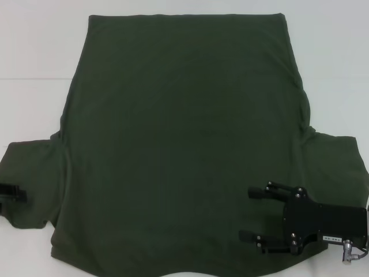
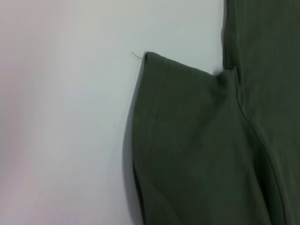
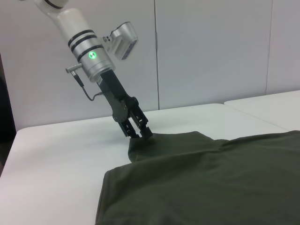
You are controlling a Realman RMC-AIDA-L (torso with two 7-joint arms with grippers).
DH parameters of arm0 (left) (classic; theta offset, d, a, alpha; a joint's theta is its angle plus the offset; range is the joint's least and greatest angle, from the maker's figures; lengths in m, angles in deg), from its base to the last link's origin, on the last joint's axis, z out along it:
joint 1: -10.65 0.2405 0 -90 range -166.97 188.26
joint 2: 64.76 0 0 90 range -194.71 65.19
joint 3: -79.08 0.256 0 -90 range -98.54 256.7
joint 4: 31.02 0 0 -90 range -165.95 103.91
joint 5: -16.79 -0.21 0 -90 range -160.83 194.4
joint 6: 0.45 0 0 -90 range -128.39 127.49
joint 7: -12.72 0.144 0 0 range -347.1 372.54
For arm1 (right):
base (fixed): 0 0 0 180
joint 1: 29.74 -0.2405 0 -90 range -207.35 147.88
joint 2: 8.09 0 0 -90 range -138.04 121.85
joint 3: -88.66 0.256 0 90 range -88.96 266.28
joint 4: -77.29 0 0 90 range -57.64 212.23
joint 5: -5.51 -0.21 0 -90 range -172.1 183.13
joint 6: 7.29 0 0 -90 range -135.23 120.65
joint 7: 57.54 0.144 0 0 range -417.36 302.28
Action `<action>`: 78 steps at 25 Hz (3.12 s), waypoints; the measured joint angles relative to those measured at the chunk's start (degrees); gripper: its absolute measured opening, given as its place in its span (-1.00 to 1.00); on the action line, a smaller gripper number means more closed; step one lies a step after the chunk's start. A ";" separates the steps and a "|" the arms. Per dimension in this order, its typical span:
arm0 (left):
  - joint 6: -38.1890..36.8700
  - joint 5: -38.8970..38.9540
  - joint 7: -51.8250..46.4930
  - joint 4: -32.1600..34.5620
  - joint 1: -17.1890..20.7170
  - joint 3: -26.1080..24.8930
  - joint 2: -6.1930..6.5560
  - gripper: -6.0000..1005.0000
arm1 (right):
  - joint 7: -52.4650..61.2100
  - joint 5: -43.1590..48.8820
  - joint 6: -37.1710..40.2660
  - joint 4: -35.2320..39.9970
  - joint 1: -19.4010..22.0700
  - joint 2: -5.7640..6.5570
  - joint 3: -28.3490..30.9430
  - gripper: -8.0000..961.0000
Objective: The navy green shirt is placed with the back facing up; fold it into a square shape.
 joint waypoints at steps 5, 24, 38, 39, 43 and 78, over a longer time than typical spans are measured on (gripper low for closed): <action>0.54 -0.11 -0.24 0.07 -0.14 2.15 -0.06 0.40 | 0.00 0.00 0.44 0.00 -0.05 0.00 0.21 0.90; 1.49 -0.55 -2.40 0.64 -0.46 4.77 -0.18 -0.91 | 0.00 0.00 0.72 0.17 -0.10 0.00 0.21 0.90; 0.83 -0.61 -2.18 1.25 -0.78 5.80 -0.16 -0.99 | -0.05 -0.53 0.72 0.15 0.03 0.00 0.21 0.90; 0.80 -0.62 -2.18 1.33 -0.78 5.80 -0.17 -0.99 | -0.06 -0.53 0.72 0.14 0.03 0.01 0.21 0.90; 0.24 -0.61 -2.16 2.23 -0.68 5.80 -0.28 -0.99 | -0.08 -0.53 0.73 0.06 0.02 0.00 0.21 0.90; -4.22 6.47 2.52 5.01 0.10 0.14 0.30 -0.99 | -0.09 -0.56 0.79 0.08 -0.28 0.00 0.21 0.90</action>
